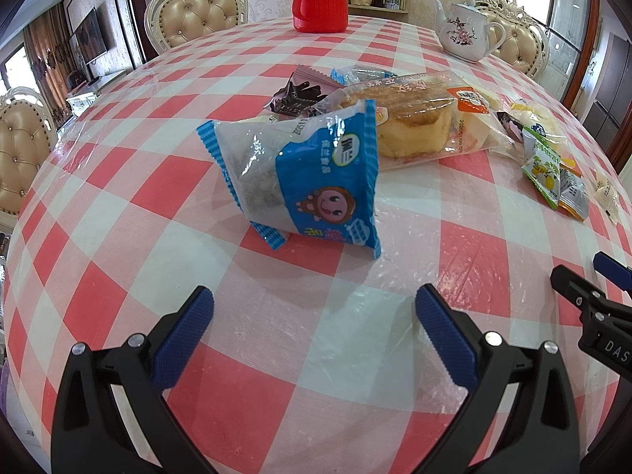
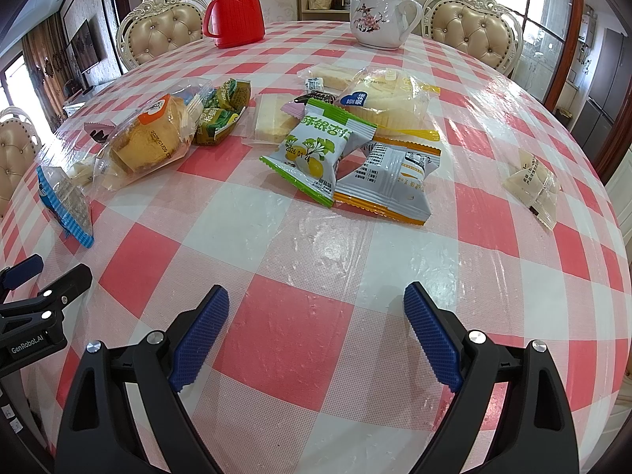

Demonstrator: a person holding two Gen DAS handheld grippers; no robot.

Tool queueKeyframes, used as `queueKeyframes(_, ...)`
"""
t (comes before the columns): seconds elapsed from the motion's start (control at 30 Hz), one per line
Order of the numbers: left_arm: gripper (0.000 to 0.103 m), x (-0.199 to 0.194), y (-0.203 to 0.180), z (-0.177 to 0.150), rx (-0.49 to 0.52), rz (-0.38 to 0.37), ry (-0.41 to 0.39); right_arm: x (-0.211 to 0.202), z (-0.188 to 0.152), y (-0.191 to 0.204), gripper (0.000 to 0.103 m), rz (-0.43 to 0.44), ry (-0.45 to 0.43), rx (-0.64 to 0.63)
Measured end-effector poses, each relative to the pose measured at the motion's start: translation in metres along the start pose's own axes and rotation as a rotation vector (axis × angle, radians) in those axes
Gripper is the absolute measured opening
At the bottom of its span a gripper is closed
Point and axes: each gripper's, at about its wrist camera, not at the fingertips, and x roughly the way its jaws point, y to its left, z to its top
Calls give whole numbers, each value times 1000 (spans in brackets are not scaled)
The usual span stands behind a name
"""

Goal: Organize snacks

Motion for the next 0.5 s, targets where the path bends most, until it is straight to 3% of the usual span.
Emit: queueKeyframes(0.5, 102, 0, 0, 0, 0, 2, 0, 0, 0, 0, 88, 0, 0, 0)
